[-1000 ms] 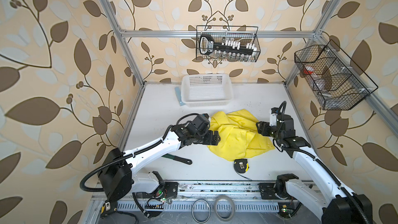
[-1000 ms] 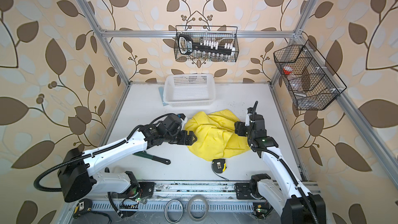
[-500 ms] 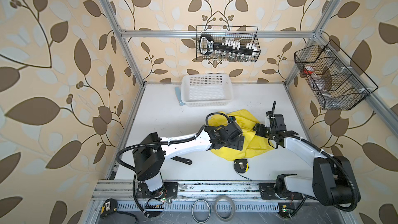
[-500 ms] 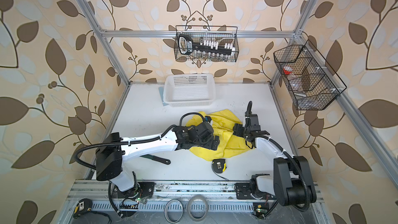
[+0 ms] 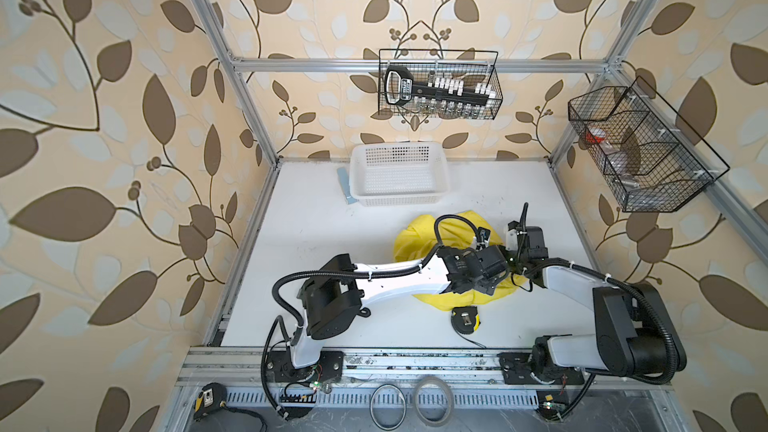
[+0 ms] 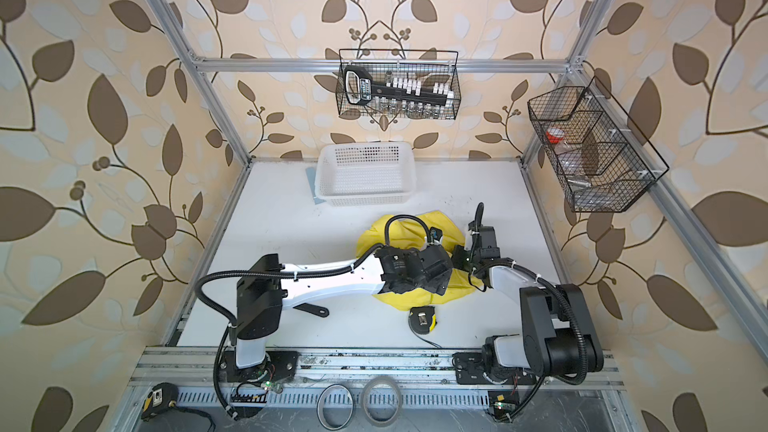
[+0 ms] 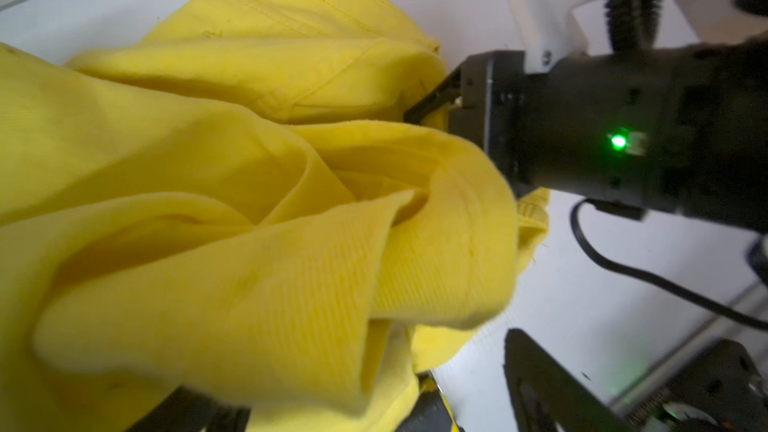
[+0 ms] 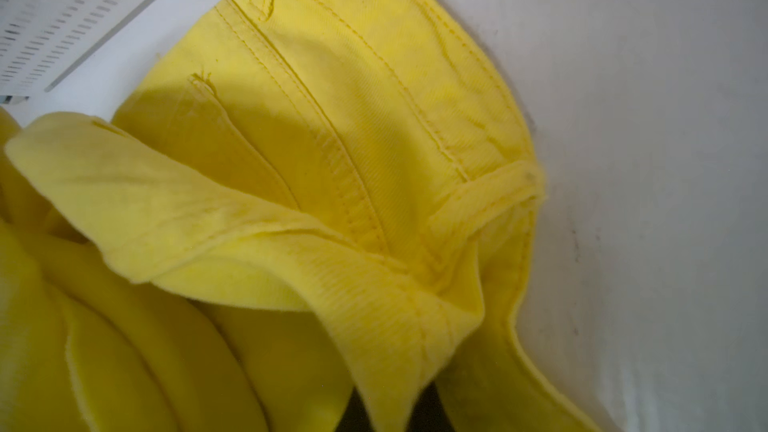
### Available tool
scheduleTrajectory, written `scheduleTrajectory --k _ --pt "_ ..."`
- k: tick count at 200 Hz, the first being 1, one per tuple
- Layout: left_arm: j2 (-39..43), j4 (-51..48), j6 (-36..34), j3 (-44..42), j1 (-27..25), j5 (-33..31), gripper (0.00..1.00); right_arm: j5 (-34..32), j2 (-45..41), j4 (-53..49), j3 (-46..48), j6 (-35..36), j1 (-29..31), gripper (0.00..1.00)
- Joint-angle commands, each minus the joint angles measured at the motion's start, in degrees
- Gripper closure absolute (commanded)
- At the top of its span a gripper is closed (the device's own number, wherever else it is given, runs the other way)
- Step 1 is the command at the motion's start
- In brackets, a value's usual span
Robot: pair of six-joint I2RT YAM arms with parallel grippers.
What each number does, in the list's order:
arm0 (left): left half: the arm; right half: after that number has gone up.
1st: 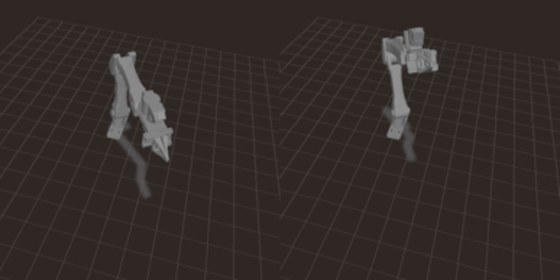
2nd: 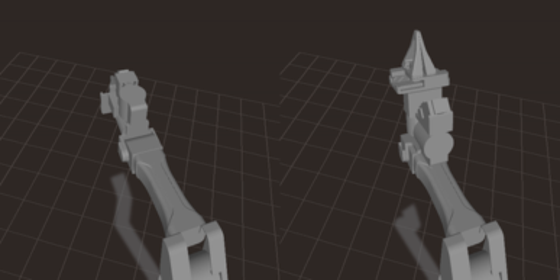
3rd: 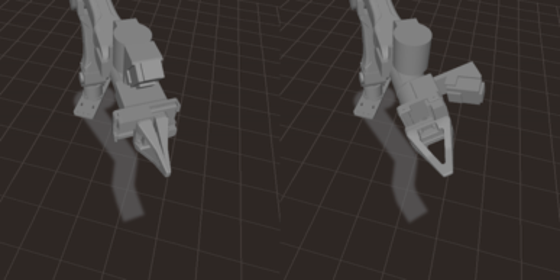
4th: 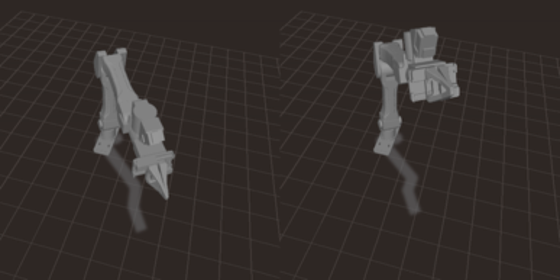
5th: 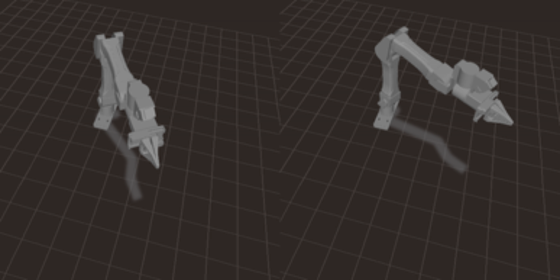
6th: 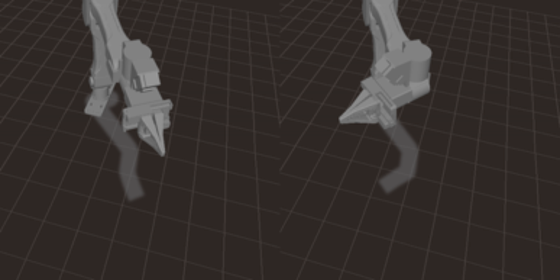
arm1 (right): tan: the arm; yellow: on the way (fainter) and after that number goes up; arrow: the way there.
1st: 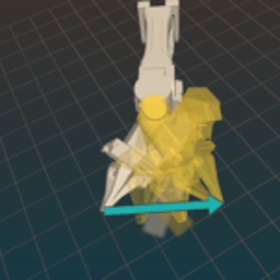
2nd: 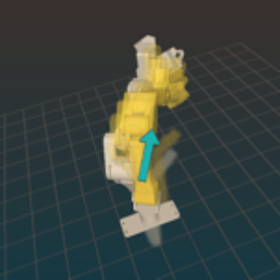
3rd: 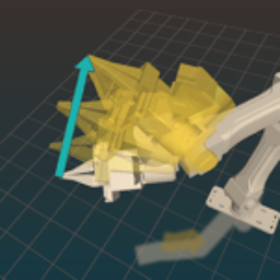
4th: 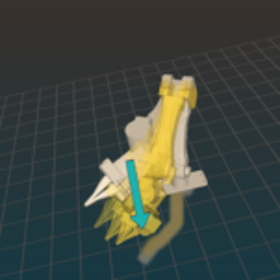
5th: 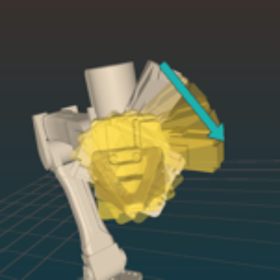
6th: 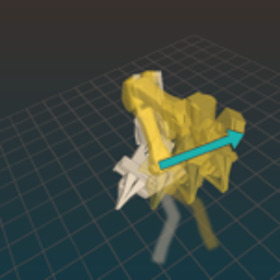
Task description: Fold and stack the trousers
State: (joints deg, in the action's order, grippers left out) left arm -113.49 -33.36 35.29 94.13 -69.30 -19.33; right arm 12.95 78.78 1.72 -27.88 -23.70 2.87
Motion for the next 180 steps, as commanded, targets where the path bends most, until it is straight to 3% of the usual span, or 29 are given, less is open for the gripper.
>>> scheduleTrajectory --k 1,53,94,118,146,180 --pt "-2.7 -6.2 -1.0 5.0 0.5 -7.4 0.16 2.4 -0.2 1.1 1.3 -0.7 0.0 0.96" --pt "-4.9 -8.9 -0.3 5.1 3.3 -10.8 0.55 0.7 -4.9 -1.7 0.7 -0.6 0.0 1.0" --pt "-2.2 -6.5 -3.5 1.8 6.0 -8.0 1.0 -2.2 -9.8 -4.7 -0.4 -0.3 -0.3 1.0" --pt "-0.3 -8.0 -6.0 1.3 7.2 -8.0 1.0 -4.3 -12.8 -5.9 -1.1 -0.1 -0.7 1.0" --pt "5.0 -6.0 -7.5 -2.1 8.7 -3.6 1.0 -5.4 -15.0 -8.0 -2.6 0.5 -1.0 1.0" --pt "7.8 -10.5 -8.2 -5.4 11.9 -5.6 1.0 -4.2 -18.6 -9.2 -3.6 0.1 -2.0 1.0"
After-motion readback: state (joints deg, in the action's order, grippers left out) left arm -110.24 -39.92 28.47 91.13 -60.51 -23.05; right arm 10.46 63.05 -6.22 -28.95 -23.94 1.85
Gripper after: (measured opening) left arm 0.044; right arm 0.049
